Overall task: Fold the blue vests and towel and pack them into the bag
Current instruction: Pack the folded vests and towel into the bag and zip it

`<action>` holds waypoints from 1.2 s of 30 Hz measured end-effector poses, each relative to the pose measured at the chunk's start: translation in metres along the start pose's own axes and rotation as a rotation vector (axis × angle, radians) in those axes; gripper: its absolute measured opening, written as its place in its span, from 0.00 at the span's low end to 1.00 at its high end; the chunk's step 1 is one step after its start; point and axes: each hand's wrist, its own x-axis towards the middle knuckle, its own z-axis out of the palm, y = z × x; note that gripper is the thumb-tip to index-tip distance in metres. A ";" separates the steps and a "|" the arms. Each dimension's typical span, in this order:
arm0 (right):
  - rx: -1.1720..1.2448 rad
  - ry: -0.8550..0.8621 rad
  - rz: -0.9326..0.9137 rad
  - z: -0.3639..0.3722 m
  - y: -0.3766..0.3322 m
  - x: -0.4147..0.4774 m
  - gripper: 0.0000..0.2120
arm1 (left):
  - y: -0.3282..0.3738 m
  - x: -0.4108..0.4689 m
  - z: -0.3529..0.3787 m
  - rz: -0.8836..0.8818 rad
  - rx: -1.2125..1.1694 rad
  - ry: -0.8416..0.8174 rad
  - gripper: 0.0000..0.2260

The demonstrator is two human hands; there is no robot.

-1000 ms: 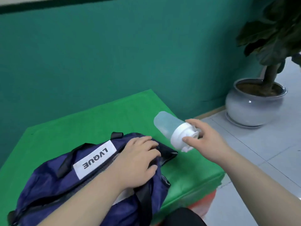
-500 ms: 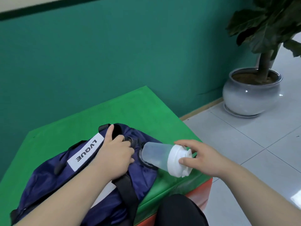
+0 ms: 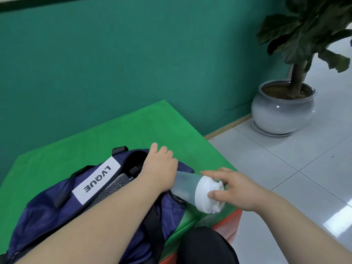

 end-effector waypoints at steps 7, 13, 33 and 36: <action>0.010 0.017 0.032 -0.008 0.013 -0.004 0.28 | -0.009 0.014 0.013 -0.118 0.023 -0.124 0.06; 0.024 0.031 -0.028 -0.002 -0.005 0.012 0.28 | -0.058 -0.013 0.004 -0.252 -0.072 0.159 0.02; 0.230 0.129 -0.076 0.076 -0.112 0.122 0.28 | -0.144 -0.071 0.031 -0.266 -0.526 0.324 0.07; 0.120 0.048 -0.098 0.076 -0.115 0.129 0.30 | -0.148 -0.073 0.026 -0.261 -0.502 0.234 0.07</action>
